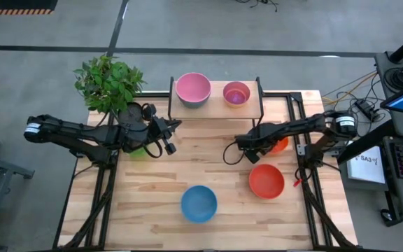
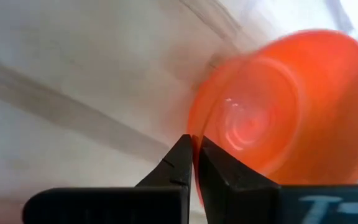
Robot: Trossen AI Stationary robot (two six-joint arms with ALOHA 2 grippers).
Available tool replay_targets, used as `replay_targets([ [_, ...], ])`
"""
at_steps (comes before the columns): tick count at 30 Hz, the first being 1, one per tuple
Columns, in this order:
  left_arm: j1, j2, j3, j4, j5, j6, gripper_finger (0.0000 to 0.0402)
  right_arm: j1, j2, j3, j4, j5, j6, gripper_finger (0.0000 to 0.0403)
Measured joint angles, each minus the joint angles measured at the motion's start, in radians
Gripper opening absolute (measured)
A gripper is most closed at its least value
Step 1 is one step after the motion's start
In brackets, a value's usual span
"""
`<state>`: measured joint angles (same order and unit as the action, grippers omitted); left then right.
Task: Place and stack bowls onto a shelf
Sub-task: Stack the small orange bowl on top of the small purple bowl
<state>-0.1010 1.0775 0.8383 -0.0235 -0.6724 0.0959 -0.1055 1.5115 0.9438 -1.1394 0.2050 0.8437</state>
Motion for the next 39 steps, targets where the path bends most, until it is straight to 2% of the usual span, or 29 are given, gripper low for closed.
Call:
replay_targets([
  [7,0.0,0.0,0.0,0.0,0.0,0.0,0.0,0.008,-0.084,0.125,-0.142,-0.048,-0.169,0.0009],
  [13,0.0,0.0,0.0,0.0,0.001,0.0,0.0,0.025,-0.152,0.275,-0.153,-0.238,-0.345,0.0009],
  [16,0.0,0.0,0.0,0.0,0.001,0.001,0.0,0.047,-0.175,0.353,-0.144,-0.298,-0.406,0.0009],
  [22,0.0,0.0,0.0,0.0,0.001,0.008,0.0,0.086,-0.188,0.497,-0.09,-0.309,-0.507,0.0009],
  [24,0.0,0.0,0.0,0.0,0.002,0.008,0.0,0.093,-0.182,0.541,-0.077,-0.288,-0.543,0.0009],
  [39,0.0,0.0,0.0,0.0,0.003,0.023,0.0,0.042,-0.072,0.746,-0.076,0.127,-0.917,0.0009],
])
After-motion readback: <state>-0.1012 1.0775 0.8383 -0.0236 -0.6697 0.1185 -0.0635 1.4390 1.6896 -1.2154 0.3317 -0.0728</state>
